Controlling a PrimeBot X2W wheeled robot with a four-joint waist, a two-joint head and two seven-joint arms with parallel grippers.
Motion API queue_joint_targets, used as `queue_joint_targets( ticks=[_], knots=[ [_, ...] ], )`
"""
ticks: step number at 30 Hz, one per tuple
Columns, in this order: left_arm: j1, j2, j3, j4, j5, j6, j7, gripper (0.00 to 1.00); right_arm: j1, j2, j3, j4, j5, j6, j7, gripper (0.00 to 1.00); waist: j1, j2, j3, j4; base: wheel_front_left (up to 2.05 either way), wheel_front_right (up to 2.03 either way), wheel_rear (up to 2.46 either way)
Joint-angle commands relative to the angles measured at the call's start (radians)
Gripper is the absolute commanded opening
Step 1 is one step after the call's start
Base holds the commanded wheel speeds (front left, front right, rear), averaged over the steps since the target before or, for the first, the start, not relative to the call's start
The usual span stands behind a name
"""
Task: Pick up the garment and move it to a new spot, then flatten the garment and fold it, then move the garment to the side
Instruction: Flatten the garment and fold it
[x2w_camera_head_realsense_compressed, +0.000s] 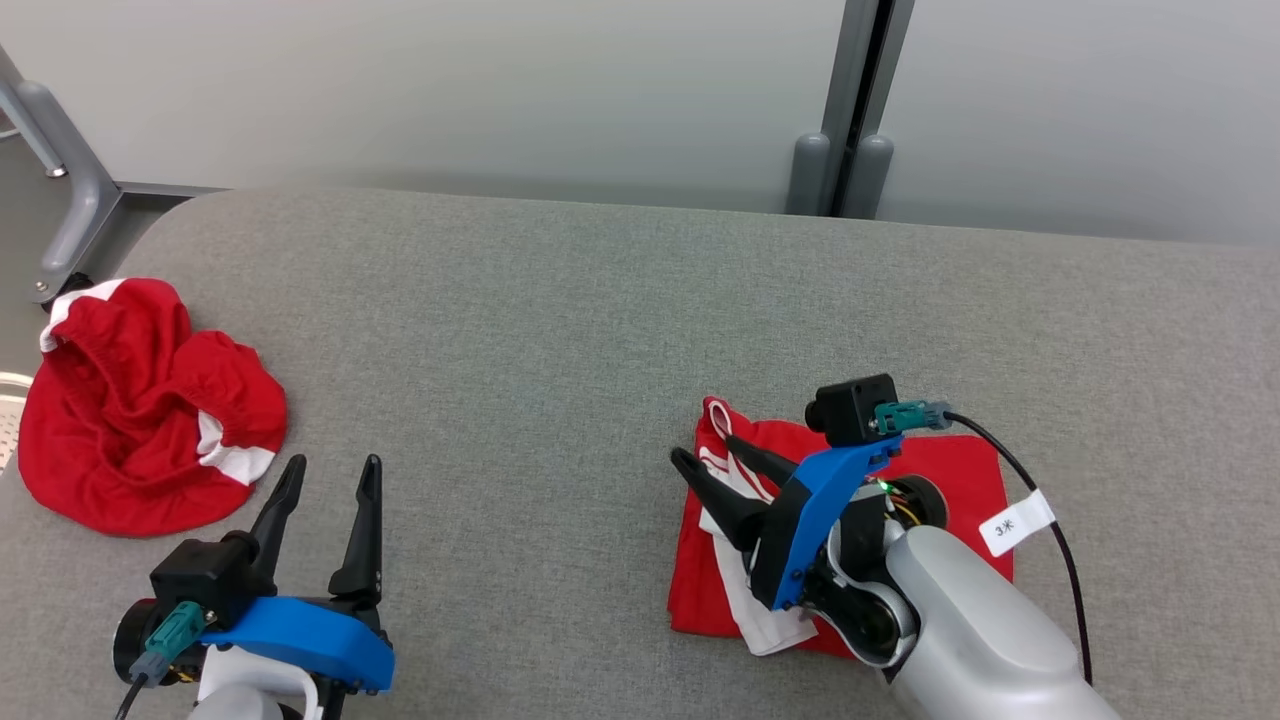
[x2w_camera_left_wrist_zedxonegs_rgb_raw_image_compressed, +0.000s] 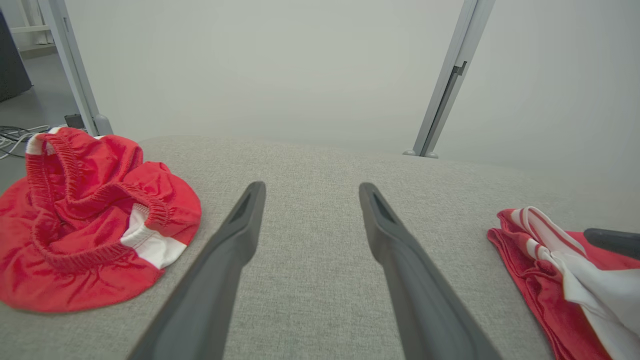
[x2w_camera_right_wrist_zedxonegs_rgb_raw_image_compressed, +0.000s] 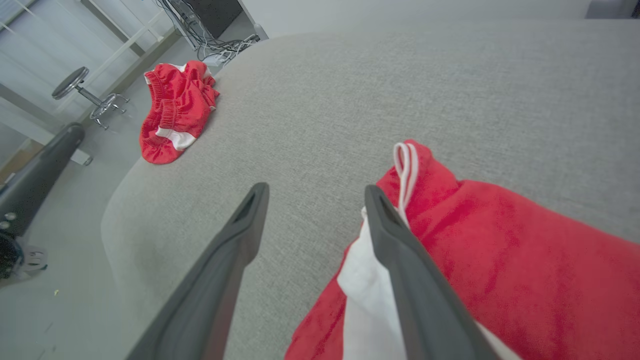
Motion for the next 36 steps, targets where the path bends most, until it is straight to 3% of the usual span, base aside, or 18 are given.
queue_joint_targets(
  ticks=[1,3,6,13,18,22,28,36],
  knots=[
    [0.001,0.008,0.007,0.0,-0.004,0.002,-0.004,1.0,0.0,-0.001,0.015,-0.049,0.062,0.0,-0.03,1.0,0.0,0.0001,-0.002,-0.006,0.0,0.0,0.0],
    [0.01,0.011,0.016,0.0,-0.006,0.006,-0.005,1.0,-0.013,-0.002,0.019,-0.108,0.122,0.0,-0.08,1.0,0.0,0.0001,-0.006,-0.017,0.0,0.0,0.0],
    [0.015,0.014,0.023,-0.006,-0.007,0.009,-0.005,1.0,-0.028,-0.003,-0.033,-0.15,0.109,0.0,-0.167,1.0,0.0,0.0001,-0.011,-0.029,0.0,0.0,0.0],
    [0.034,0.017,0.034,-0.014,-0.008,0.011,-0.005,1.0,0.054,-0.036,-0.287,-0.183,-0.137,0.0,-0.232,1.0,0.0,0.0001,-0.024,-0.053,0.0,0.0,0.0],
    [0.045,0.013,0.041,-0.018,-0.006,0.008,-0.006,1.0,0.193,-0.07,-0.499,-0.301,-0.343,0.0,-0.228,1.0,0.0,0.0001,-0.031,-0.071,0.0,0.0,0.0],
    [0.052,0.005,0.053,-0.026,0.001,0.01,-0.006,1.0,0.322,-0.057,-0.608,-0.403,-0.45,0.0,-0.222,1.0,0.0,0.0001,-0.038,-0.085,0.0,0.0,0.0],
    [0.073,-0.005,0.072,-0.04,0.017,0.014,-0.006,1.0,0.457,-0.034,-0.639,-0.496,-0.51,0.0,-0.245,1.0,0.0,0.0001,-0.053,-0.11,0.0,0.0,0.0],
    [0.105,-0.022,0.086,-0.043,0.045,0.01,-0.007,1.0,0.54,-0.02,-0.622,-0.531,-0.495,0.0,-0.265,1.0,0.0,0.0001,-0.084,-0.128,0.0,0.0,0.0]
  ],
)
